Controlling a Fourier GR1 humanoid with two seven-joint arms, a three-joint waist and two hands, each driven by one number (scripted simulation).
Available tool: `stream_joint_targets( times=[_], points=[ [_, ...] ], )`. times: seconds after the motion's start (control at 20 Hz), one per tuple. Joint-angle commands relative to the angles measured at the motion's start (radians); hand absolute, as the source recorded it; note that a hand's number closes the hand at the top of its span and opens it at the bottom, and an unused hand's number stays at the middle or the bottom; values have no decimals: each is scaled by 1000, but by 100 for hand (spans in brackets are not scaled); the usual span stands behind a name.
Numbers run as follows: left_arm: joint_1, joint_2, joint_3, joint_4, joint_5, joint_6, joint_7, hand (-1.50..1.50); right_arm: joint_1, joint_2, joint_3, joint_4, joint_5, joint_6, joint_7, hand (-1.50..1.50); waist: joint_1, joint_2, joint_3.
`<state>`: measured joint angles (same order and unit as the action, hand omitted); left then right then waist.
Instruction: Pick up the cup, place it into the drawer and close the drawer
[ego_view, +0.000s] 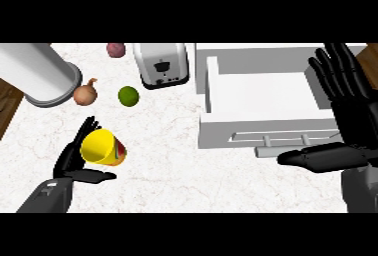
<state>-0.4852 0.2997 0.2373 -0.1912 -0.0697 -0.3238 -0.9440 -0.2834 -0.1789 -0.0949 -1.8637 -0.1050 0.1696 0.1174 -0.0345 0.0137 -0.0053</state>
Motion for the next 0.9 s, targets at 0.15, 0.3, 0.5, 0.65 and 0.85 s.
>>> stream_joint_targets(
  times=[0.15, 0.3, 0.5, 0.65, 0.85],
  points=[
    [-44, -54, -4, 22, -7, -72, -86, -150, -2, -10, -19, 44, -17, 24, -32, -150, -5, 4, 0],
    [-12, -50, -15, 17, -7, -168, -102, -150, -33, -53, -60, 66, -38, 41, -9, -150, 8, 1, 1],
    [-46, -72, -3, 3, 16, -223, -90, 150, 0, -26, -21, 2, -17, 19, 16, -150, -10, 1, -1],
    [-54, -90, -8, -68, -5, -10, -181, 150, -20, -29, -33, 33, -17, 22, -8, -150, 1, 1, 0],
    [-13, -87, -2, -86, -28, 161, -268, 150, -18, -46, -41, 10, -31, 34, 12, -150, 1, 0, 0]
  ],
)
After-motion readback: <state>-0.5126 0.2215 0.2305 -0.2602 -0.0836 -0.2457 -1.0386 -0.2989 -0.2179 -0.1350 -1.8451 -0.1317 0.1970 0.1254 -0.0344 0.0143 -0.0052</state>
